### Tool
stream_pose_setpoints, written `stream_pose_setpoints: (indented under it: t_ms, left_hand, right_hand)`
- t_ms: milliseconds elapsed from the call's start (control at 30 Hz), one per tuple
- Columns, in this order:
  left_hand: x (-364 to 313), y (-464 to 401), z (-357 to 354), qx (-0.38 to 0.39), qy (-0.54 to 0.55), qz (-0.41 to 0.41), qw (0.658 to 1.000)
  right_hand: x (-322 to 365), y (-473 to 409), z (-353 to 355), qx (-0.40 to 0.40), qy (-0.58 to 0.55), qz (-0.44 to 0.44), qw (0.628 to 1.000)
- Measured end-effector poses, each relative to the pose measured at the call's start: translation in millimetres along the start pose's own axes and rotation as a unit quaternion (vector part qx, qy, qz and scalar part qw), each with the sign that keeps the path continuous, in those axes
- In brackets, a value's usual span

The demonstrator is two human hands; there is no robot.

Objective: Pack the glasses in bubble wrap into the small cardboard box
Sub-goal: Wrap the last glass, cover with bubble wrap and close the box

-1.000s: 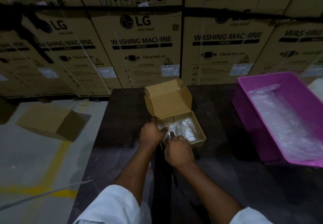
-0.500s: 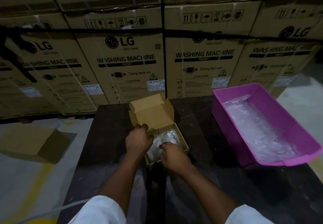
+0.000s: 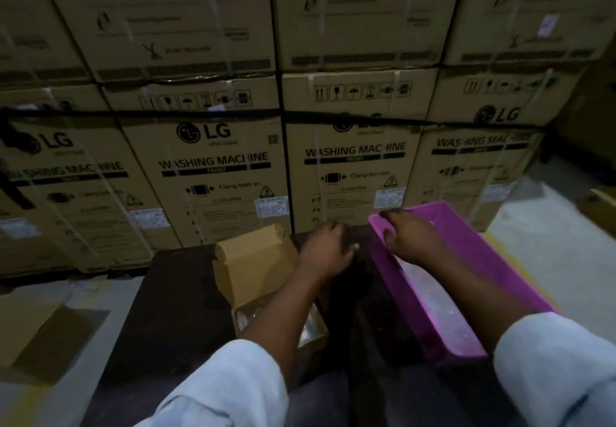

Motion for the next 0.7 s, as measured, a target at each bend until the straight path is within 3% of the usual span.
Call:
stream_pose_setpoints:
  t_ms: [167, 333, 500, 633, 700]
  left_hand:
    - [-83, -44, -43, 0.037, -0.017, -0.073, 0.996]
    - [-121, -75, -102, 0.138, -0.164, -0.102, 0.971]
    - [-112, -92, -158, 0.250, -0.267, -0.037, 0.930]
    - [-91, -101, -182, 0.292, -0.254, 0.060, 0.920]
    - [-89, -101, -194, 0.323, -0.239, 0.069, 0.913]
  right_hand:
    - [-77, -10, 0, 0.078, 0.072, -0.022, 0.994]
    - [-120, -13, -43, 0.157, 0.087, -0.021, 0.984]
    - [-142, -18, -90, 0.206, 0.086, -0.035, 0.974]
    - [-153, -18, -115, 0.237, 0.089, -0.023, 0.967]
    - [-157, -15, -124, 0.247, 0.081, -0.025, 0.965]
Point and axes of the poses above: each hand's wrist, its own y-axis away from the middle knuckle, its own z-axis out of the back of the hand, x = y × z, the point moved 8 cm from there along -y, towards the middle knuckle, and after that the axes turned 1 degree about y, right-handed, at the moved point
